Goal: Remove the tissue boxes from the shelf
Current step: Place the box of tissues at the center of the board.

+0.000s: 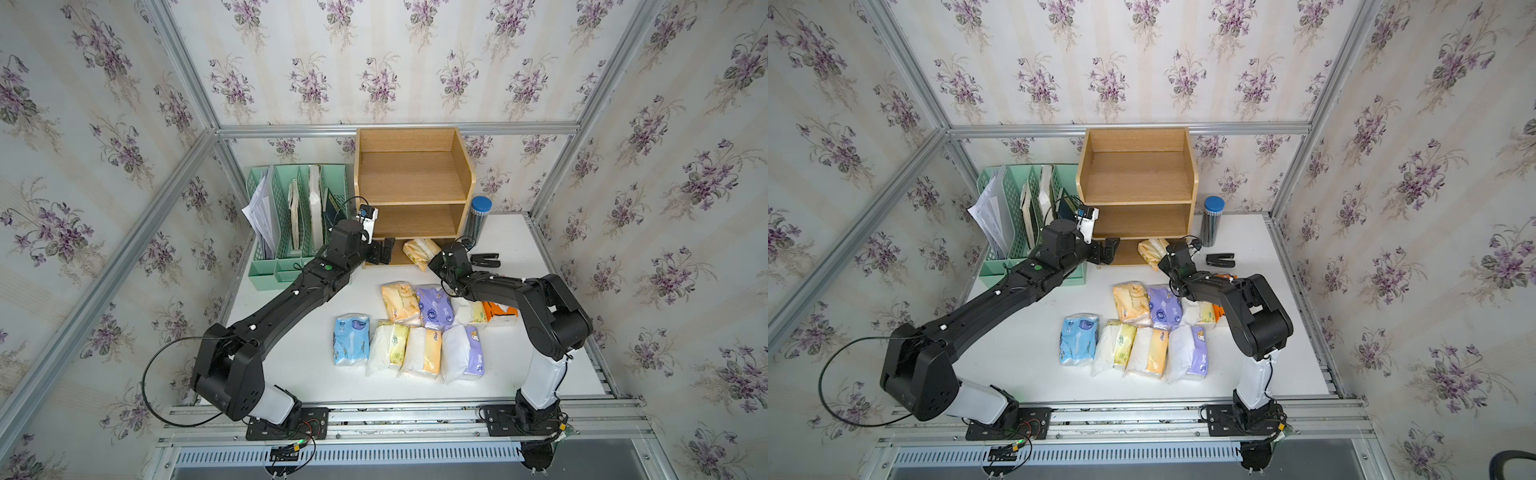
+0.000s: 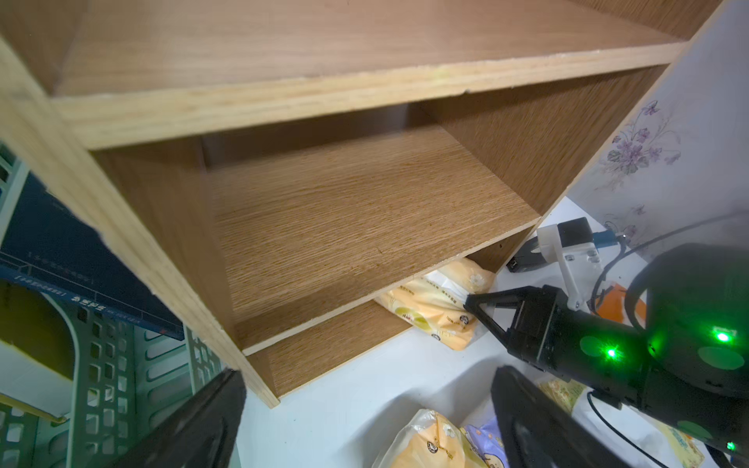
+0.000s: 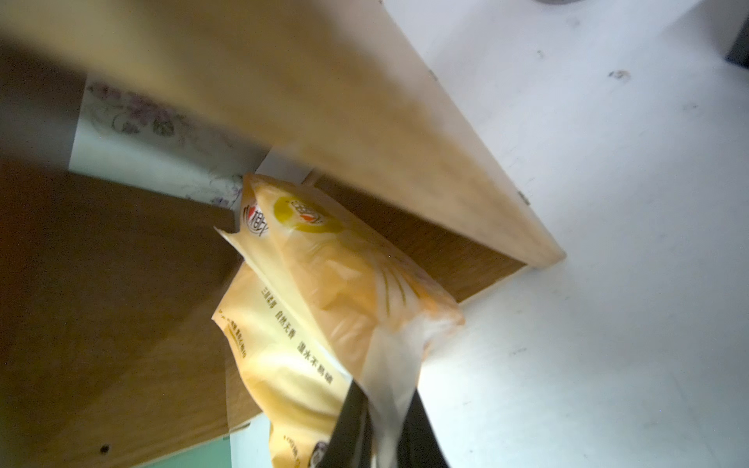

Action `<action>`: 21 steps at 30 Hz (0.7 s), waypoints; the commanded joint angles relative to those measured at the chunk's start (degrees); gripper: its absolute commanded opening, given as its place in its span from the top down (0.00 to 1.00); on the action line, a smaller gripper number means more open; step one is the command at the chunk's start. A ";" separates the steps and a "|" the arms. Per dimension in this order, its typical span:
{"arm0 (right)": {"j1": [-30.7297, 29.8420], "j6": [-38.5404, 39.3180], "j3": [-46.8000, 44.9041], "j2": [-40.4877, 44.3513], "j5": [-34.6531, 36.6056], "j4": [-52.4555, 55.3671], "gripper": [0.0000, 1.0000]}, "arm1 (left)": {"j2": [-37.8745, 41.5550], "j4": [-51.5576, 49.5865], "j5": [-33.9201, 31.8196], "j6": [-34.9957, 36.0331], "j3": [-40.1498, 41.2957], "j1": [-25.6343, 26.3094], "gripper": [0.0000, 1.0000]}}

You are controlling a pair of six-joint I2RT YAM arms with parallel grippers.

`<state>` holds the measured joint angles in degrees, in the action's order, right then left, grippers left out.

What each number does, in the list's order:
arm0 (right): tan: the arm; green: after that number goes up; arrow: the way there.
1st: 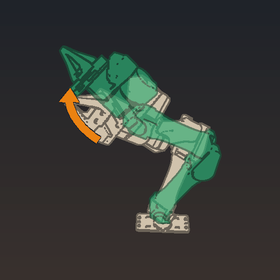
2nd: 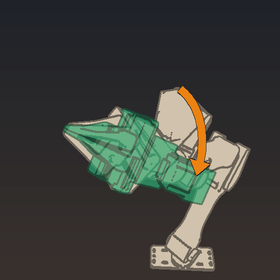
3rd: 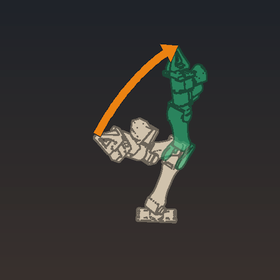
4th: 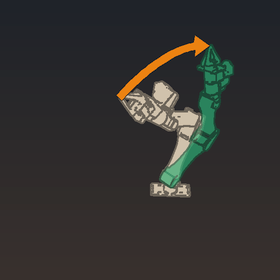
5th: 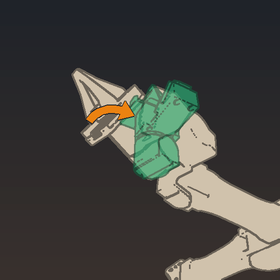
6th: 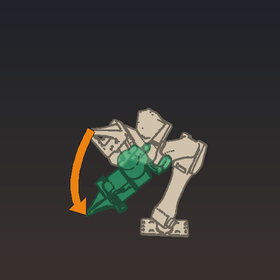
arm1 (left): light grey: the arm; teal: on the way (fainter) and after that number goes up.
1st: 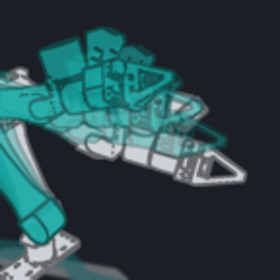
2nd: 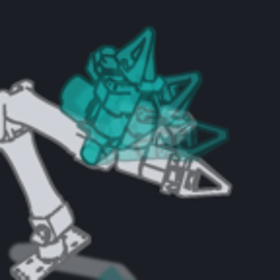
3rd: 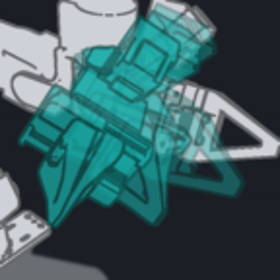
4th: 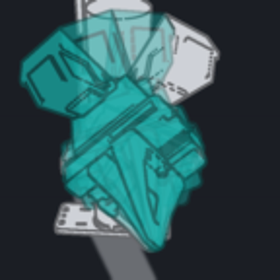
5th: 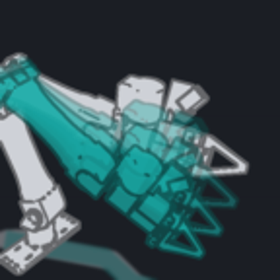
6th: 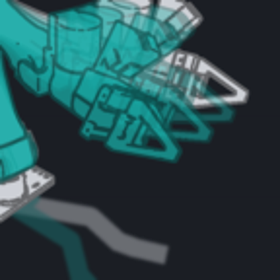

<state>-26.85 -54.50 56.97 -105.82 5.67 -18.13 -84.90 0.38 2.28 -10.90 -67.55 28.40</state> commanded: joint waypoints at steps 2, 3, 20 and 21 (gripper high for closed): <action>-0.21 8.60 -1.55 2.33 -4.13 -0.86 0.92 | 1.31 -2.19 -1.26 -0.29 -0.31 -0.10 0.01; -0.22 9.93 -1.75 2.82 -4.66 -0.53 0.92 | 1.77 -2.59 -1.46 -0.53 -0.22 -0.10 0.01; -5.23 29.12 -7.55 14.88 -10.90 5.84 0.92 | 11.15 -4.72 -4.73 -5.43 4.98 -0.08 0.01; -6.37 30.32 -7.62 15.41 -10.58 6.36 0.92 | 11.66 -4.86 -4.83 -5.48 5.35 -0.10 0.01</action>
<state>-31.03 -29.93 49.45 -91.39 -3.90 -13.80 -74.35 -4.71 -1.43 -15.16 -62.92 28.32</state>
